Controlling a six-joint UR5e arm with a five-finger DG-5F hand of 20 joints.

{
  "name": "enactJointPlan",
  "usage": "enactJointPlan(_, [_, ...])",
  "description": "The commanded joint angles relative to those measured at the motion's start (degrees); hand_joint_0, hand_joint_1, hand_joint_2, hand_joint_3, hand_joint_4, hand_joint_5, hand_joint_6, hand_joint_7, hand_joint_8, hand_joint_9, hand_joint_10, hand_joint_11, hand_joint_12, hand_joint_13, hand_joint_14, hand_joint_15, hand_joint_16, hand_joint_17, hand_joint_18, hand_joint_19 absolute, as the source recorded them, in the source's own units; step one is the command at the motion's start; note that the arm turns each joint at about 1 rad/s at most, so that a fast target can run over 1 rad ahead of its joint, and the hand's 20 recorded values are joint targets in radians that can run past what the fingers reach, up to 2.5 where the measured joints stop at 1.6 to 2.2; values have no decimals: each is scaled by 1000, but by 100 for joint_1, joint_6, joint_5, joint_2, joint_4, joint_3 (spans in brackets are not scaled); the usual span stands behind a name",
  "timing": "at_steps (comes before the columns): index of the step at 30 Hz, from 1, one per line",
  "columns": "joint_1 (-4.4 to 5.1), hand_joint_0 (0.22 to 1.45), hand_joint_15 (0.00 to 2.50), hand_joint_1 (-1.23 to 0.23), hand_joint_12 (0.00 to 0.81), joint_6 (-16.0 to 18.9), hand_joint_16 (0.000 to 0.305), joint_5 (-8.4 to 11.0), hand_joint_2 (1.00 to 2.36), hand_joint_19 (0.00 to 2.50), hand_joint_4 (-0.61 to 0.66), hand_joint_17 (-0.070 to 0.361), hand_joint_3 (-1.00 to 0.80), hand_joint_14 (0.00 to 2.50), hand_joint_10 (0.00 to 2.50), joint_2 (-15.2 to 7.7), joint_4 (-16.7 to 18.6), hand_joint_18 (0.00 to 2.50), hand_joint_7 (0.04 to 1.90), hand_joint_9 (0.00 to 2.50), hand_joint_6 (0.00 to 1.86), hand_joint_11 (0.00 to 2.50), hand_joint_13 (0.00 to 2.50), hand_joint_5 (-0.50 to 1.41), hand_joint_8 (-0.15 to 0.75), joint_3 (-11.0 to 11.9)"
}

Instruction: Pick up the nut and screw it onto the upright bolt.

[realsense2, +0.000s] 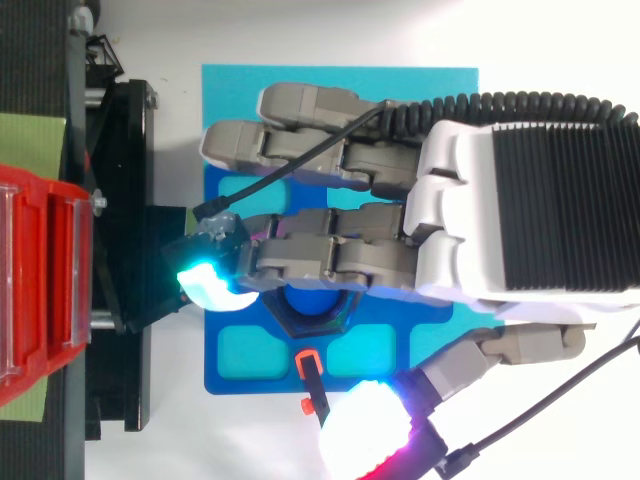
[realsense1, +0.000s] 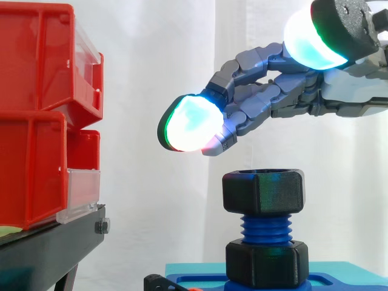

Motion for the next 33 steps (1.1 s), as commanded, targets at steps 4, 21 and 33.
enactJointPlan(4, [23, 473, 0, -114, 321, -7, 46, 68, 1000, 0, 153, 103, -500, 0, 0, -4, 0, 0, 724, 308, 502, 0, 0, -148, 197, -9])
enactJointPlan(21, [58, 476, 0, -133, 319, 10, 46, 129, 1000, 0, 173, 103, -500, 0, 0, -22, -9, 0, 743, 348, 502, 0, 40, -140, 204, -88])
enactJointPlan(33, [40, 478, 0, -141, 318, 142, 44, 129, 1000, 0, 181, 100, -500, 0, 0, -13, 308, 0, 749, 363, 502, 0, 79, -138, 213, -370])
